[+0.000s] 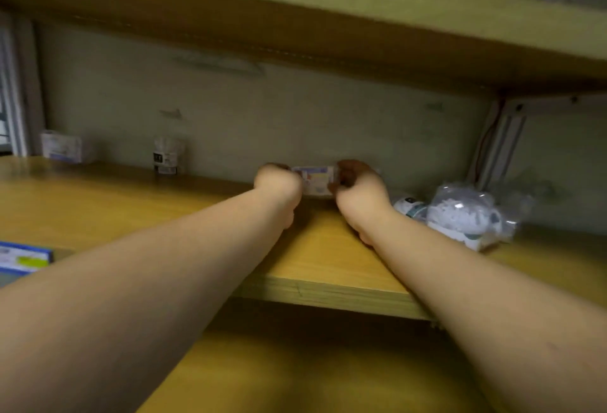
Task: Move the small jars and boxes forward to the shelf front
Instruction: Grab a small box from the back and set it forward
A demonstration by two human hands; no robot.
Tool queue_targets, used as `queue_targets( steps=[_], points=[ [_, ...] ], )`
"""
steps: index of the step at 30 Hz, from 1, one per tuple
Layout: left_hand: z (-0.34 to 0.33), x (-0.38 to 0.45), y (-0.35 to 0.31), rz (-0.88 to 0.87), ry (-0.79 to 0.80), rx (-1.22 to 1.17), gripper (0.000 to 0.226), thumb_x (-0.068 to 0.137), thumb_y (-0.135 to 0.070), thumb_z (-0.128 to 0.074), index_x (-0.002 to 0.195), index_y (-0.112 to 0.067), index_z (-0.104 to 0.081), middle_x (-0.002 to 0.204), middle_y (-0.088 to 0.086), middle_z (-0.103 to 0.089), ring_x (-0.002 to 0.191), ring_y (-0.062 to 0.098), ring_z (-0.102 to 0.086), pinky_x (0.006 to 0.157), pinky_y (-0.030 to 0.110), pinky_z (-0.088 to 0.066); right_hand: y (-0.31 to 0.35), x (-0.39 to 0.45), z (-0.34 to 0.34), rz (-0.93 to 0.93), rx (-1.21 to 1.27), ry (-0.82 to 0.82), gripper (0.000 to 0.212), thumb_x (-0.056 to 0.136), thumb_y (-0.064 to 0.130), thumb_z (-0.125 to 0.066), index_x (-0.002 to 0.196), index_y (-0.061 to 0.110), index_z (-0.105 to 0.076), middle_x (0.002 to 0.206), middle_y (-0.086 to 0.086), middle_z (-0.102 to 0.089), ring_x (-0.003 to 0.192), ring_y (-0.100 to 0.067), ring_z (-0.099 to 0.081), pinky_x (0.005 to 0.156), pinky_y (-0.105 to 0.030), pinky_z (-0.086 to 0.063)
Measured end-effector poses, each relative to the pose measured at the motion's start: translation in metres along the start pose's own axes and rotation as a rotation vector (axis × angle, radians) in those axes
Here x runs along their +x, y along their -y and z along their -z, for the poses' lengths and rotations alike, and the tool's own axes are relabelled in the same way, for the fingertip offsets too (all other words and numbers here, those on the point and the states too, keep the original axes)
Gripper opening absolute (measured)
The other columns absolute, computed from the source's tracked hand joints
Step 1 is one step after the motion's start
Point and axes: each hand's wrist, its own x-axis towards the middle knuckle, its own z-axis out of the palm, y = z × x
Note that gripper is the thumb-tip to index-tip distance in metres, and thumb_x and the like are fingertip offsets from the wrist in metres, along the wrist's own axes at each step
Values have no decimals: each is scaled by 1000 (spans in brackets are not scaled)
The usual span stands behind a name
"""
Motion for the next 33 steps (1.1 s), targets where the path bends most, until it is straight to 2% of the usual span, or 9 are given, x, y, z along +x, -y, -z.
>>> queue_targets(
  steps=[3,5,10,14,16,21,27,30,33],
  points=[
    [10,-37,-11,-5,6,-13,23,99,-17,-55,120,-11,-61,113,10,-67,96,27,-65,80,32,-52,13,-23,22,-10,8,12,42,92,12,-67,133,19,-58,125,0,-65,117,-22,-59,95,-27,-44],
    [20,-60,-14,-48,13,15,28,97,-16,-57,123,-11,-61,111,10,-69,95,25,-68,82,31,-56,17,-39,38,5,19,42,46,92,11,-67,136,17,-56,127,1,-65,117,-20,-61,101,-35,-49],
    [35,-118,-14,-80,31,151,20,99,-29,-54,114,-23,-66,112,3,-68,104,21,-65,96,39,-55,5,-85,68,2,65,132,44,95,8,-62,137,20,-54,125,5,-63,112,-13,-60,96,-32,-52],
    [39,-137,-6,-139,88,300,34,99,-23,-50,130,-18,-63,121,2,-69,108,18,-65,93,36,-56,-3,-105,71,-10,-13,120,47,95,12,-62,140,20,-50,131,5,-62,115,-15,-60,101,-38,-50],
    [38,-138,-5,-156,75,312,33,97,-17,-47,125,-17,-65,117,2,-70,105,16,-66,90,36,-57,-2,-107,71,-19,2,105,46,95,13,-62,140,20,-51,131,5,-63,115,-16,-61,101,-41,-51],
    [36,-137,-1,-191,57,436,35,93,-13,-49,124,-15,-65,115,3,-69,104,16,-62,76,27,-52,-4,-109,67,17,-50,83,44,95,15,-63,138,17,-54,129,2,-66,115,-17,-63,99,-38,-52],
    [44,-138,-7,-93,108,366,41,93,-16,-48,130,-18,-64,124,2,-67,112,19,-61,87,29,-53,-7,-109,67,28,-67,82,43,95,17,-65,137,17,-57,128,2,-67,114,-17,-62,95,-33,-52],
    [55,-133,-14,-42,160,329,38,87,-20,-50,120,-16,-70,120,7,-69,110,23,-63,95,39,-55,-2,-110,67,23,-43,92,43,94,17,-67,136,18,-58,127,3,-67,105,-12,-61,88,-29,-50],
    [78,-128,-20,-66,160,310,34,93,-16,-50,120,-13,-70,116,7,-69,110,24,-64,96,41,-55,13,-112,55,-13,27,90,42,92,14,-69,133,16,-60,125,0,-68,100,-11,-60,90,-32,-54]
  ],
)
